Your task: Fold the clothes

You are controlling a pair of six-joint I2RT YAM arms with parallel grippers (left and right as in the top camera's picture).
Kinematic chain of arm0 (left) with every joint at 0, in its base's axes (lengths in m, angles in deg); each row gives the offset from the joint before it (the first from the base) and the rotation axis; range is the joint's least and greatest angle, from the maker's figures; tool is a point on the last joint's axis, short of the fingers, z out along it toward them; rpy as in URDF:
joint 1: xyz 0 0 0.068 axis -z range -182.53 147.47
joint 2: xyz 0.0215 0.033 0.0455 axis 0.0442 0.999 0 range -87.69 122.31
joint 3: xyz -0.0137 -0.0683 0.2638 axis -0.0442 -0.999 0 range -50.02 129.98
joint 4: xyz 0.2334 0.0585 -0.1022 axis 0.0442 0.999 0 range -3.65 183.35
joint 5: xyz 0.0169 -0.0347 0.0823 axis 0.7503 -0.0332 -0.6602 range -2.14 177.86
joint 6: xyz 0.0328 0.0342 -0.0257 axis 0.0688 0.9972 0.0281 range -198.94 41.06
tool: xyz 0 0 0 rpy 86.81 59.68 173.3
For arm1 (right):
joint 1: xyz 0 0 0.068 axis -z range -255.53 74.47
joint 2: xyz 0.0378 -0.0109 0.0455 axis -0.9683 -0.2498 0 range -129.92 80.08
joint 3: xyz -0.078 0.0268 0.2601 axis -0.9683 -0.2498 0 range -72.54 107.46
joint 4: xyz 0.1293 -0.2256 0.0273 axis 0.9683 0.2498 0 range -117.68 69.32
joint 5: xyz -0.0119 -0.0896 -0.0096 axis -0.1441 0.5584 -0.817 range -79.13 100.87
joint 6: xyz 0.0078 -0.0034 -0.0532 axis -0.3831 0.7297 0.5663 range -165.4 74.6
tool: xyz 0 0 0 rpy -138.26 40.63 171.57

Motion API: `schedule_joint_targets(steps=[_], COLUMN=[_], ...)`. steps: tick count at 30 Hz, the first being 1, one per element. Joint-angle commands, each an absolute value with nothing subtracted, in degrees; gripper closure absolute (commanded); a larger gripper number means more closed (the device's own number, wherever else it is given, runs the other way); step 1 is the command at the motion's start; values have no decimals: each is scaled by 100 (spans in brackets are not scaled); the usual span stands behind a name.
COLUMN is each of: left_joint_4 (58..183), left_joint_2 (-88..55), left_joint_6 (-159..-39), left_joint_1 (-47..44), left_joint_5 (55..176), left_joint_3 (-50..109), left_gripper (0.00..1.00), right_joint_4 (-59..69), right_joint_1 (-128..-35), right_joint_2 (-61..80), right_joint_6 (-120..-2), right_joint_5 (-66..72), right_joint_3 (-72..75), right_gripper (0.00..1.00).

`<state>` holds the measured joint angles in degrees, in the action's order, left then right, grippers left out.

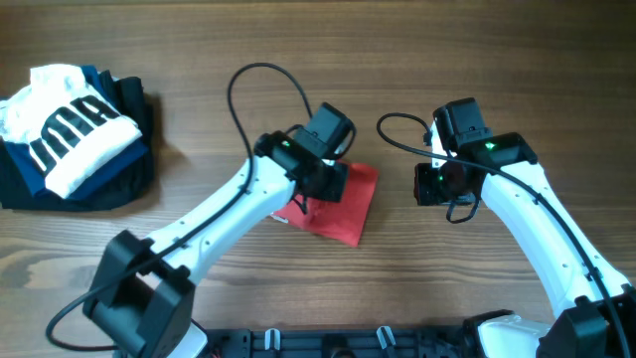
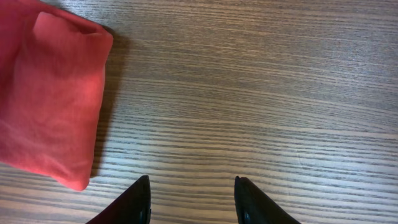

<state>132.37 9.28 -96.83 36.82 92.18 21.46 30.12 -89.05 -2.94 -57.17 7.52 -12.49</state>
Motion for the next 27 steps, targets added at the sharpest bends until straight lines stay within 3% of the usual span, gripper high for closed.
schedule_joint_targets(steps=[1,7,11,15,22,27], left_joint_4=[12999,12704,12708,12776,13191,13504], left_joint_2=[1166,1354,1354,1325,890,497], left_joint_6=[-9738,-9959,-9952,-9893,-10099,-10739], left_joint_1=[3929,4242,4377,4449,4216,3593], left_joint_5=[9226,9272,9458,9465,8809,8153], left_joint_3=[2231,2231,2231,2233,2238,2238], left_gripper=[92,91,75,68,73,74], right_joint_4=[3021,3045,3041,3041,2947,2564], right_joint_1=[-8918,-8918,-8918,-8918,-8918,-8918], right_joint_2=[-242,-242,-242,-242,-242,-244], right_joint_6=[-5762,-5760,-5762,-5758,-5727,-4938], right_joint_5=[826,826,826,826,804,-536], right_joint_3=[-1185,-1185,-1185,-1185,-1185,-1185], right_gripper=[56,56,53,52,44,45])
